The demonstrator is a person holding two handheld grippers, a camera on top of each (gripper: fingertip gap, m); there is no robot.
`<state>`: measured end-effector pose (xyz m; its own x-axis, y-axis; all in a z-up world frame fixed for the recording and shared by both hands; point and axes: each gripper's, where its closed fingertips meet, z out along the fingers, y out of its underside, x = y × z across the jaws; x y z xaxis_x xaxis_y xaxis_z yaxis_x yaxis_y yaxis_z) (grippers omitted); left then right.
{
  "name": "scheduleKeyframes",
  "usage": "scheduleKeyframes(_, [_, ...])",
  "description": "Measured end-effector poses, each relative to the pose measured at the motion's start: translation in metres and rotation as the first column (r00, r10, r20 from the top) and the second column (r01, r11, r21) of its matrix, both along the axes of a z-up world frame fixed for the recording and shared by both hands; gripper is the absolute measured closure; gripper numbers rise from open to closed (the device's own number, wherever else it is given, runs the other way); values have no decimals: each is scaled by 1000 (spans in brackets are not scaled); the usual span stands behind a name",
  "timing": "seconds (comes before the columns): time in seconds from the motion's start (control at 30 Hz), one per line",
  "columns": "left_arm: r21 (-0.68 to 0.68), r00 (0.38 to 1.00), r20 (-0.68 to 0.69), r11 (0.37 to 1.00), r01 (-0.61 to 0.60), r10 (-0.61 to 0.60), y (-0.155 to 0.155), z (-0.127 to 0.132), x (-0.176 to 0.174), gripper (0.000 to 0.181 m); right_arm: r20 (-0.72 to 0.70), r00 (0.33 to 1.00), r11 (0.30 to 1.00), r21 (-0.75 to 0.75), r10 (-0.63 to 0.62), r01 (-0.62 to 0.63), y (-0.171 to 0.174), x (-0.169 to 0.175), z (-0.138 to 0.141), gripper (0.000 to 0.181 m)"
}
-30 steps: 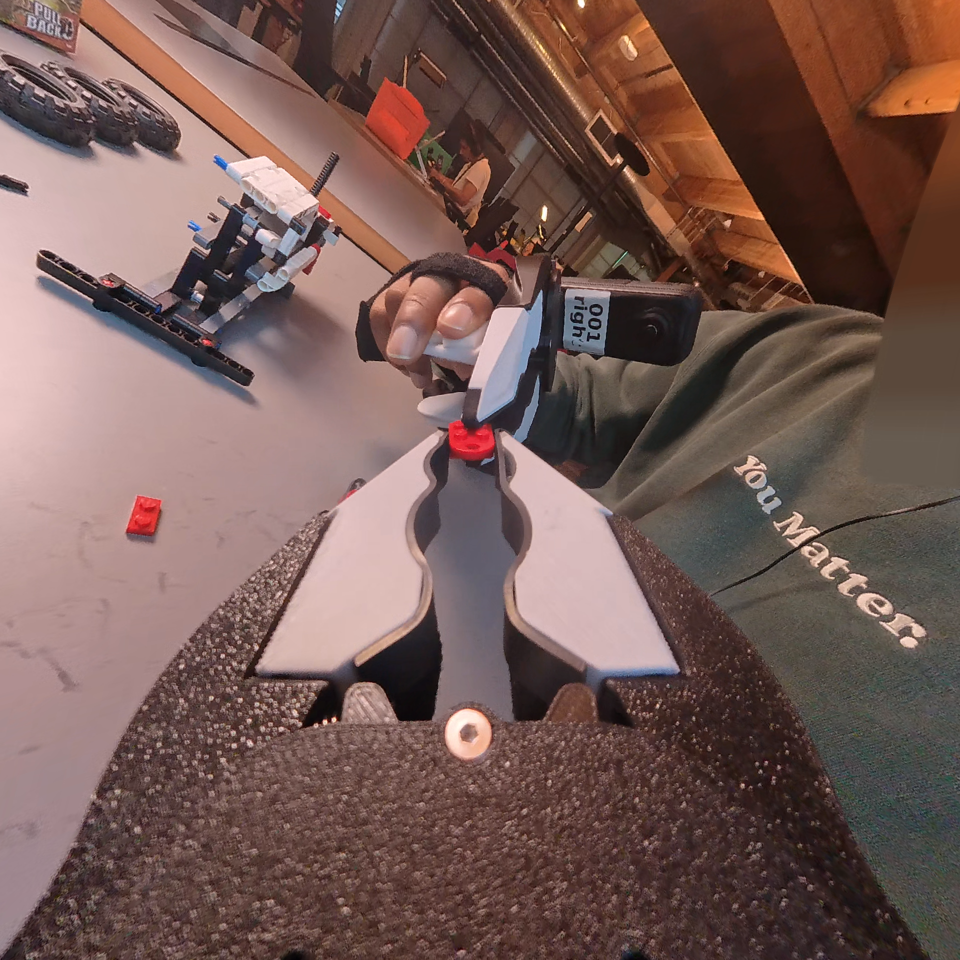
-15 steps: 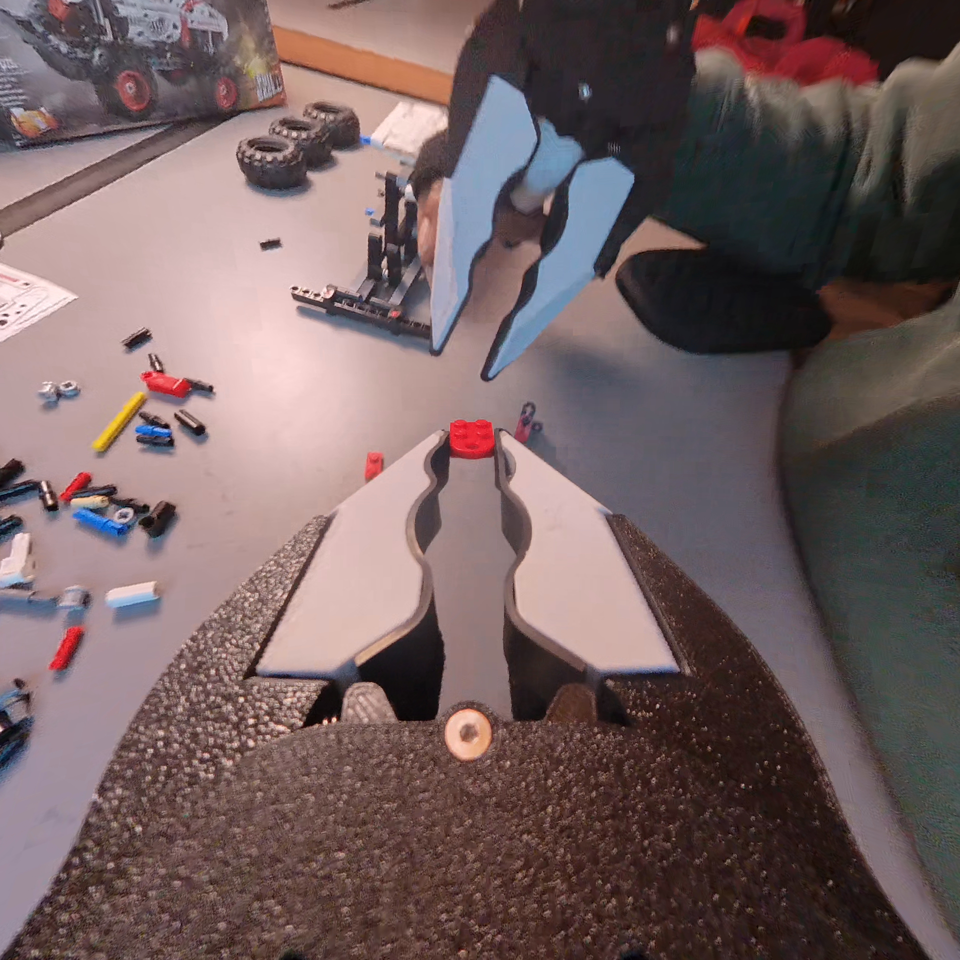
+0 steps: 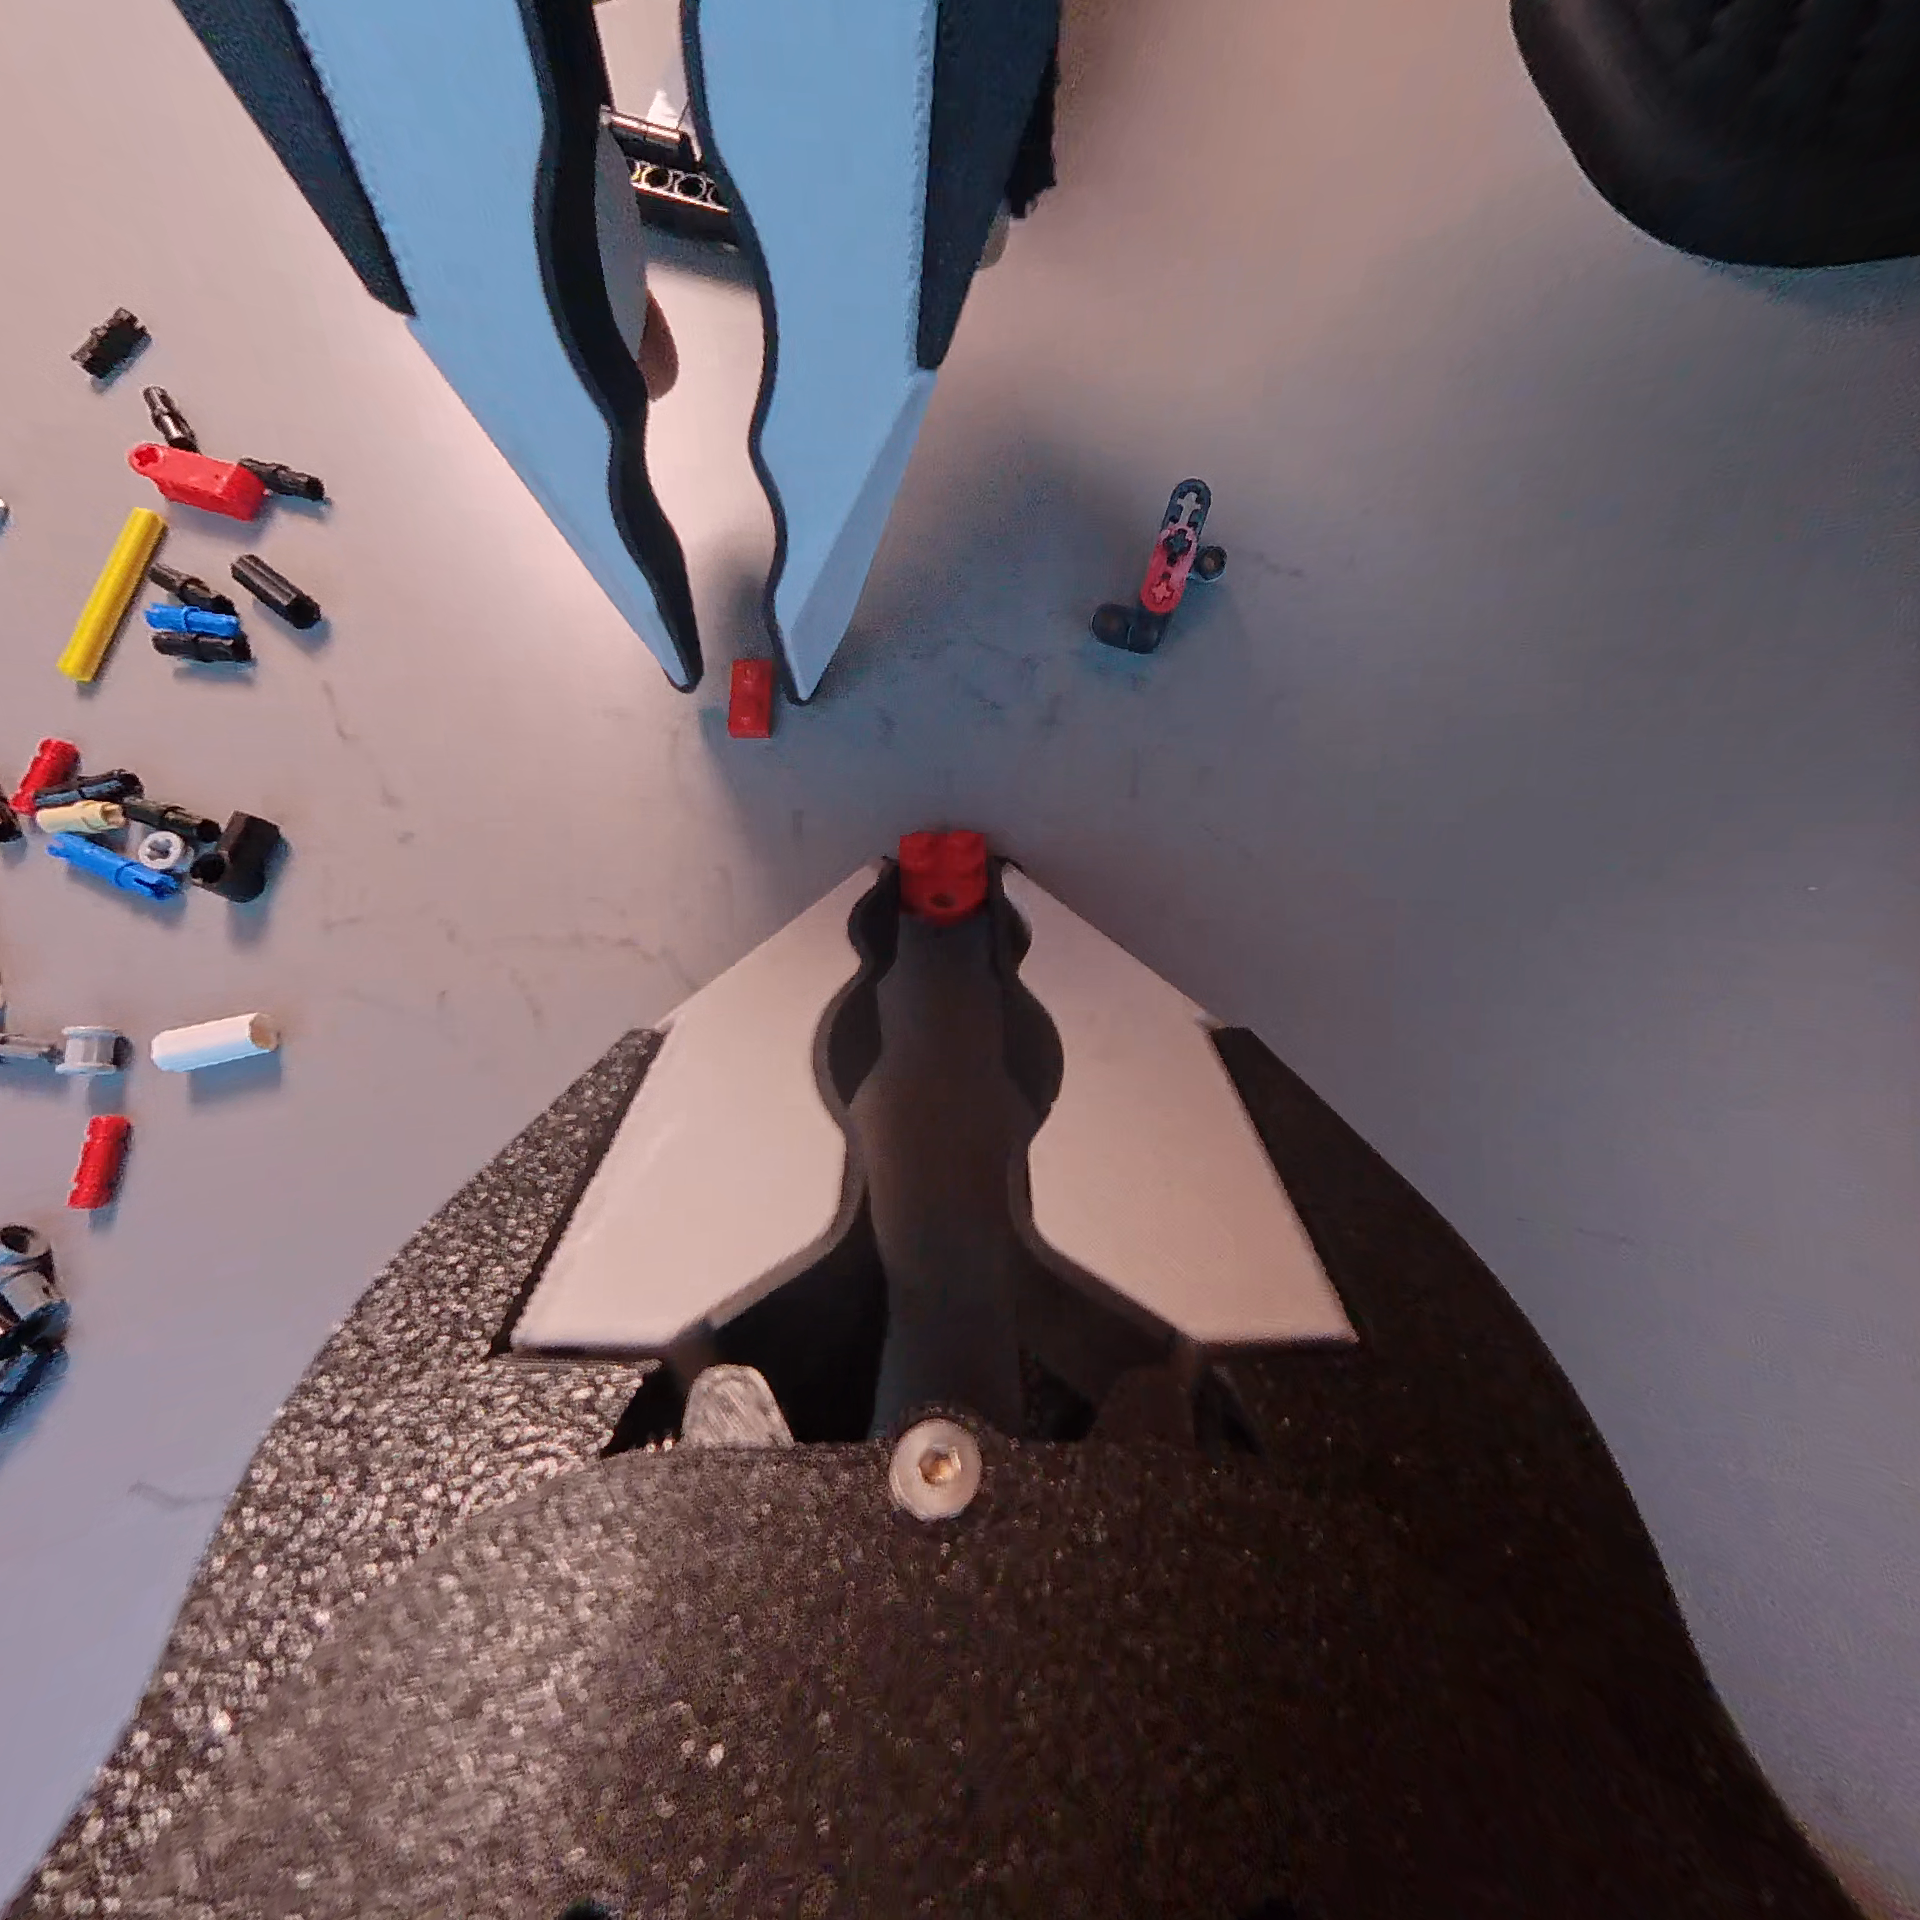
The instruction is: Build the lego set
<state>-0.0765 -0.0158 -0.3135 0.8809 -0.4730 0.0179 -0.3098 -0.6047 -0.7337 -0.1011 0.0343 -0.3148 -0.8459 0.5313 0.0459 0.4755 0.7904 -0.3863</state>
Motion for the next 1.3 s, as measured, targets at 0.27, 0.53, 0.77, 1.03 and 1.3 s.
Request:
scheduleKeyframes(0.27, [-35,999,33,999,26,-25,-6,-2,3,158,24,996,992,-95,-83,85,-9,10,0,174])
scheduleKeyframes(0.53, [-53,1000,25,998,21,-19,-12,0,-5,154,30,945,875,-369,-326,314,-44,21,26,174])
scheduleKeyframes(0.77, [-74,1000,24,997,-18,20,-12,-2,-2,160,23,918,843,-386,-397,375,-56,22,28,174])
scheduleKeyframes(1.03, [-174,988,151,984,42,-15,-40,4,11,149,1,910,846,-368,-415,387,-53,32,26,174])
scheduleKeyframes(1.3, [-153,984,172,985,80,-53,-37,2,25,151,-60,939,892,-338,-338,300,-60,38,24,174])
